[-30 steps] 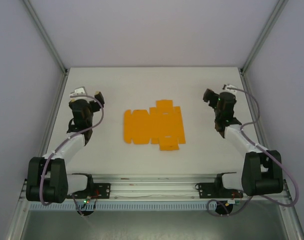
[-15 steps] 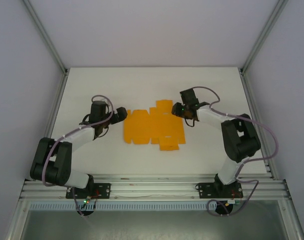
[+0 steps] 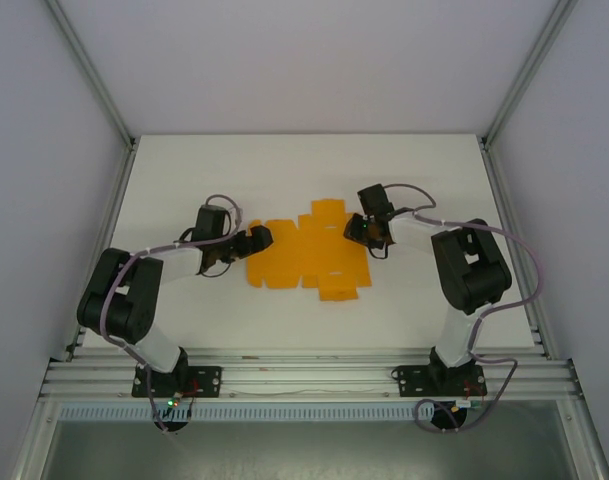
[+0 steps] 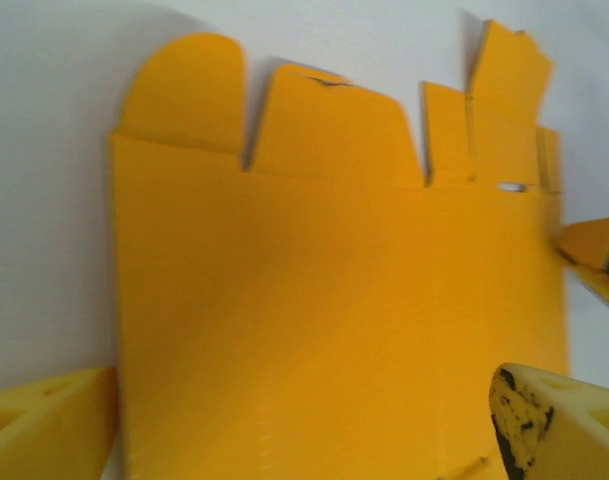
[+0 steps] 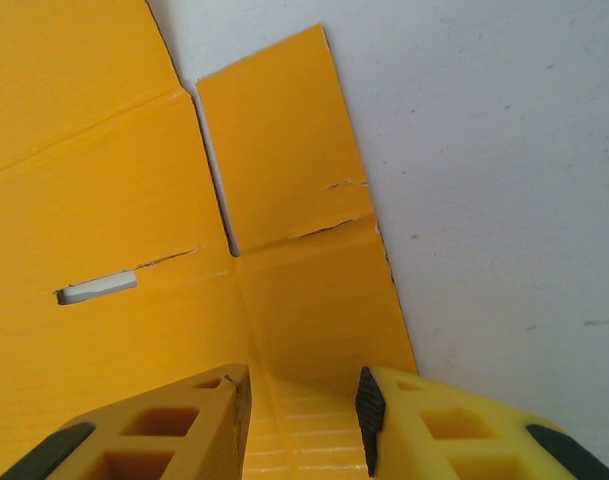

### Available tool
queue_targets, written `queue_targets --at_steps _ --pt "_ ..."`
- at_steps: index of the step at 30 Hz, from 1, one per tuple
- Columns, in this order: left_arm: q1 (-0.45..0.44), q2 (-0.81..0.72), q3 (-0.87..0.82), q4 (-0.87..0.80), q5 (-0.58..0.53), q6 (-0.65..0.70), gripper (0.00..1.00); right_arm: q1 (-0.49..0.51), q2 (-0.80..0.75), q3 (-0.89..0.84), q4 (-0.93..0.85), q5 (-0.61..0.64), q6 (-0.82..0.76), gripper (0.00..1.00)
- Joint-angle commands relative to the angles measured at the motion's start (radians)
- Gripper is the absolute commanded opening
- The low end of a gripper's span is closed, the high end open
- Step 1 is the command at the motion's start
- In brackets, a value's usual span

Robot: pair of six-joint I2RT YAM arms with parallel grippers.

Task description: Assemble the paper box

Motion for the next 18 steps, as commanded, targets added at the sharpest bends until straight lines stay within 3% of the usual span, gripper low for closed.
queue_targets --at_steps 1,5,10,18 --pt "-0.006 0.038 -0.031 0.178 0.17 -0.089 0.91 -0.003 0.061 -0.036 -0.045 -0.006 0.019 0.37" --pt "-0.008 0.044 -0.047 0.318 0.215 -0.156 0.85 -0.002 0.056 -0.049 -0.014 -0.031 0.014 0.37" --pt "-0.031 0.055 0.006 0.262 0.184 -0.131 0.68 -0.002 0.027 -0.088 0.058 -0.061 0.01 0.37" --pt "-0.098 0.049 0.1 0.128 0.088 -0.049 0.24 -0.027 -0.033 -0.091 0.088 -0.066 -0.01 0.41"
